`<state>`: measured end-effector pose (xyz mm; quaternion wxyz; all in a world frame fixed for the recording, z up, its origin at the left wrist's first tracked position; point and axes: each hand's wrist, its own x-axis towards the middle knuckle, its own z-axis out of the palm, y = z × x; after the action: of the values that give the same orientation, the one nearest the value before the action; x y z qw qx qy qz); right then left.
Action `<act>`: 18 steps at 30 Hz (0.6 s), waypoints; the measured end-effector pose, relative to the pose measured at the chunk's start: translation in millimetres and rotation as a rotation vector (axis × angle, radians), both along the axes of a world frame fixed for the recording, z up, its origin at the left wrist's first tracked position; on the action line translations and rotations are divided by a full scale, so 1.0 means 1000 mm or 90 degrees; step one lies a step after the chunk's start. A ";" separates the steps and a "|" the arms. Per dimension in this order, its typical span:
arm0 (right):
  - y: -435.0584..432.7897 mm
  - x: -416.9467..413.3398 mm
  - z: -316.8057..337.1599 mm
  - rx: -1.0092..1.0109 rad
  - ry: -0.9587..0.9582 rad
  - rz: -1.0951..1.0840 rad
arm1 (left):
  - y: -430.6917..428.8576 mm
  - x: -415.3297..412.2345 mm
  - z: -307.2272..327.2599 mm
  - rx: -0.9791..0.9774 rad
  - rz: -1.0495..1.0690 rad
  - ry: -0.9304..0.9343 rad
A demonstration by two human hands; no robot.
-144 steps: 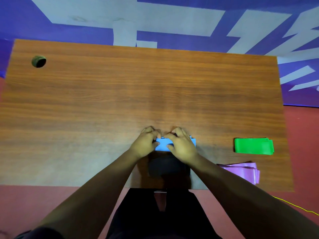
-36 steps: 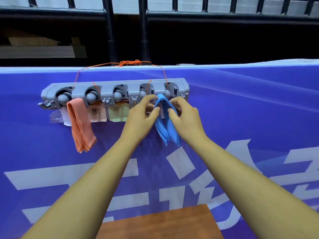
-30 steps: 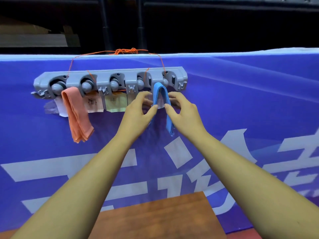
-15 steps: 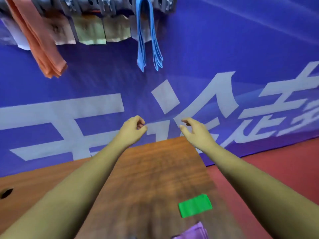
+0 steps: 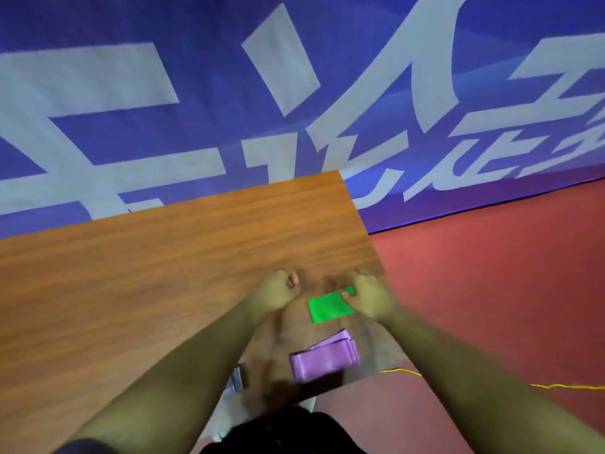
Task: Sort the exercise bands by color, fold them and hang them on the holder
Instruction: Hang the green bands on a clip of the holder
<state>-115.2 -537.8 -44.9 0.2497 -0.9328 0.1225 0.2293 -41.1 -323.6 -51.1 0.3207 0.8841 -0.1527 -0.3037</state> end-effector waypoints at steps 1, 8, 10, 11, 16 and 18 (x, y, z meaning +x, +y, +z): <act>-0.001 -0.004 -0.010 0.004 0.009 0.009 | -0.004 -0.005 -0.011 0.005 -0.003 0.014; -0.006 -0.004 -0.061 -0.006 0.037 0.063 | -0.027 -0.025 -0.070 0.028 0.009 0.068; -0.004 0.000 -0.071 -0.005 0.020 0.091 | -0.032 -0.027 -0.081 0.029 0.026 0.060; -0.002 0.001 -0.073 -0.011 0.020 0.108 | -0.036 -0.028 -0.086 0.027 0.031 0.053; 0.002 0.007 -0.088 -0.045 0.012 0.166 | -0.050 -0.030 -0.103 0.009 0.041 0.044; 0.002 0.008 -0.094 -0.045 0.021 0.171 | -0.050 -0.031 -0.109 0.009 0.055 0.033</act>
<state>-107.6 -535.6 -139.1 0.1818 -0.9451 0.0085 0.2713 -72.6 -373.8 -160.4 0.3312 0.8840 -0.1038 -0.3131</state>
